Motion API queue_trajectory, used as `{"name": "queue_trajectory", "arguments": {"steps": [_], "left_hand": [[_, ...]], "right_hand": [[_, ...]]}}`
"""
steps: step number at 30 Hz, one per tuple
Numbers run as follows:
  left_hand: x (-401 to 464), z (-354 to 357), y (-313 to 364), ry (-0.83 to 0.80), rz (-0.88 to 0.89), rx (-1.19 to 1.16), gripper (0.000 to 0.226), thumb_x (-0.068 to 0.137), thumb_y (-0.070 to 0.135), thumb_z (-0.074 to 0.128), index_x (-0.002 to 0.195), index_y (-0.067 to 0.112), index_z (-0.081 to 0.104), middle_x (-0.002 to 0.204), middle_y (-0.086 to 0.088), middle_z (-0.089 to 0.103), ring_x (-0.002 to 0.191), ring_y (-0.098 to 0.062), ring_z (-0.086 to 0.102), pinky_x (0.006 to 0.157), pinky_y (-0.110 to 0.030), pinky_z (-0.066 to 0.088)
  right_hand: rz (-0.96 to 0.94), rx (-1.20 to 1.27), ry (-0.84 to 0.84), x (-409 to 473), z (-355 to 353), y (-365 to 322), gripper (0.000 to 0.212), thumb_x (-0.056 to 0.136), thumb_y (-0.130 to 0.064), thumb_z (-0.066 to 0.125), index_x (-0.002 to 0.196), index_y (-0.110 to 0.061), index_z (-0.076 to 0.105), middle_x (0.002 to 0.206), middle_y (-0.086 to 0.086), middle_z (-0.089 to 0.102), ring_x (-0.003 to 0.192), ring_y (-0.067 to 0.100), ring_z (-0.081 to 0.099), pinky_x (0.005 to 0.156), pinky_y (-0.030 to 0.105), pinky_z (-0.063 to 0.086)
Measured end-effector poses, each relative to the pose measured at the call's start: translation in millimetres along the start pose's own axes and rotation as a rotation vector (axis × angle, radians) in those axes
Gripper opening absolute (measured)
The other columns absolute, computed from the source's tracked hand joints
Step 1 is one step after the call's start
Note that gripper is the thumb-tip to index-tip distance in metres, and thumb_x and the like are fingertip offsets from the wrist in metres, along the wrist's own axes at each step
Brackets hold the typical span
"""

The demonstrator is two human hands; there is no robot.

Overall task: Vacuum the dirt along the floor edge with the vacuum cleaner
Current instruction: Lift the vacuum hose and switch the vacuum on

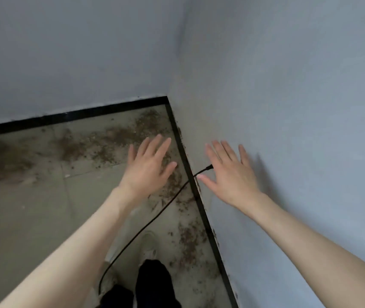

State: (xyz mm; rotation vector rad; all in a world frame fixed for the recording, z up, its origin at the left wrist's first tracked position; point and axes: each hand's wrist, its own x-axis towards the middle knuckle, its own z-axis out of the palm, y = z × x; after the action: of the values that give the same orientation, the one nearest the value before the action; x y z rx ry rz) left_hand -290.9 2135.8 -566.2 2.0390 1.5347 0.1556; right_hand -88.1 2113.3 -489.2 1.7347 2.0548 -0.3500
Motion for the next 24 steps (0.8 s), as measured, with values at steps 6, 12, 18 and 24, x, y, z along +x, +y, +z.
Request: {"name": "queue_trajectory", "arguments": {"steps": [6,12,18,24], "left_hand": [[-86.4,-154.6,13.1,0.088,-0.032,0.163,0.069,0.091,0.061,0.028,0.152,0.036,0.005,0.161,0.003,0.003,0.148,-0.025,-0.001,0.115,-0.058,-0.004],[-206.0,-287.5,-6.5,0.413,-0.351,-0.072,0.06,0.096,0.048,0.04,0.151,0.036,0.017,0.16,0.007,0.012,0.147,-0.017,0.002,0.118,-0.047,0.0],[-323.4,-349.6,-32.5,0.578,-0.519,0.002,0.059,0.096,0.047,0.042,0.15,0.035,0.021,0.159,0.006,0.015,0.147,-0.017,0.004,0.117,-0.044,0.003],[-430.7,-363.7,-27.5,0.699,-0.731,0.003,0.058,0.097,0.046,0.039,0.15,0.034,0.021,0.159,0.006,0.014,0.147,-0.019,0.005,0.117,-0.047,0.004]], "right_hand": [[-0.036,0.396,0.155,-53.9,-104.1,-73.6,0.092,0.076,-0.081,0.02,0.155,-0.038,0.0,0.164,-0.01,-0.01,0.15,0.014,-0.011,0.118,0.051,-0.01],[-0.283,0.358,0.269,-101.4,-211.3,-158.1,0.09,0.079,-0.079,0.019,0.156,-0.035,0.0,0.165,-0.007,-0.008,0.15,0.015,-0.011,0.117,0.052,-0.011],[-0.521,0.283,0.361,-136.0,-273.3,-253.9,0.083,0.088,-0.073,0.027,0.156,-0.033,0.002,0.165,-0.005,-0.004,0.151,0.017,-0.007,0.117,0.052,-0.008],[-0.824,0.249,0.342,-179.4,-301.8,-330.5,0.08,0.09,-0.071,0.03,0.156,-0.033,0.007,0.165,-0.007,0.006,0.151,0.014,-0.003,0.119,0.051,-0.008]]}}
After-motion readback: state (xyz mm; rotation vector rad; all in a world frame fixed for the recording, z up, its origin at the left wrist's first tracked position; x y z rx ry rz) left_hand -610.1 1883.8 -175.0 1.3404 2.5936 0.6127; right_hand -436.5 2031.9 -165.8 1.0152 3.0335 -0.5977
